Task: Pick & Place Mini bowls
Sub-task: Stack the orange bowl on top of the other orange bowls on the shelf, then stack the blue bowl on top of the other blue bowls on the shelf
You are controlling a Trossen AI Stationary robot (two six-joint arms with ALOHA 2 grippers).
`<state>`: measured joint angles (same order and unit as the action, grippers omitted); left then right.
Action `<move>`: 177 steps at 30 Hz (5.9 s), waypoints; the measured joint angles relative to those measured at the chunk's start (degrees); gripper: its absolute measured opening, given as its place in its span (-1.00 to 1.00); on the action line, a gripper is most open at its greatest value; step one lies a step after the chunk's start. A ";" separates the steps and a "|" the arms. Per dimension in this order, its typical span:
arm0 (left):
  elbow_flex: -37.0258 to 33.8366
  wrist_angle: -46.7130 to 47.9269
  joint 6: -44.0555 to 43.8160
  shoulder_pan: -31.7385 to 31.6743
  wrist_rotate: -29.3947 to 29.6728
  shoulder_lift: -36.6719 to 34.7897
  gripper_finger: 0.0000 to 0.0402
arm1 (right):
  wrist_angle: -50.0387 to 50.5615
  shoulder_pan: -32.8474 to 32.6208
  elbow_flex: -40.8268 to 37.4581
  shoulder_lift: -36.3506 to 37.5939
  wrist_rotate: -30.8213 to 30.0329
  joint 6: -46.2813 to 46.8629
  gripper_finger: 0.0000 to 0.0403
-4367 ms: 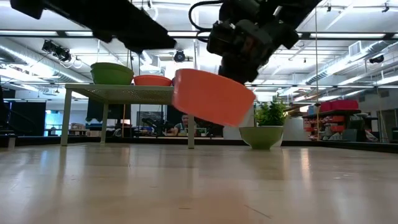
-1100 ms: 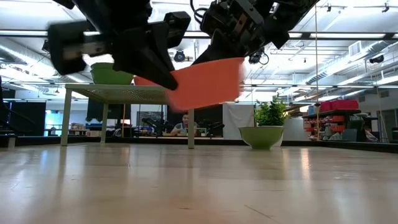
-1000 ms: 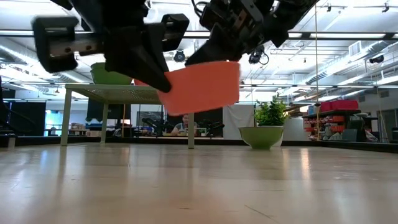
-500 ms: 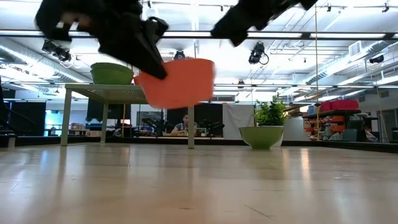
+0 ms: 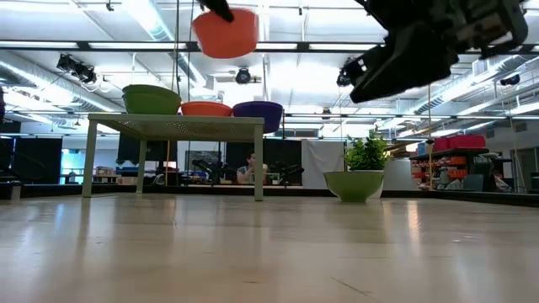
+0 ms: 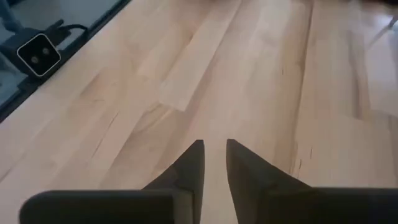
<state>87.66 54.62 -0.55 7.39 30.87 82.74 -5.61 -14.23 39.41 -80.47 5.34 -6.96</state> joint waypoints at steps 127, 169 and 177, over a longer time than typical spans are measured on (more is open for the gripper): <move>-23.32 -13.45 -122.00 41.74 -40.20 12.66 -0.30 | -22.08 5.60 -4.36 -0.04 -4.44 -12.51 -0.71; -23.43 -6.27 -124.84 42.28 -35.15 15.82 -0.52 | -17.97 5.54 -4.36 -0.04 -4.26 -7.24 -0.71; -23.43 -5.76 -124.75 42.28 -34.99 15.82 -0.80 | -17.97 5.54 -4.36 -0.04 -4.26 -7.26 -0.71</move>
<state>64.23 48.86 -125.29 49.67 -4.12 98.56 -23.57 -8.69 35.05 -80.51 1.08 -14.21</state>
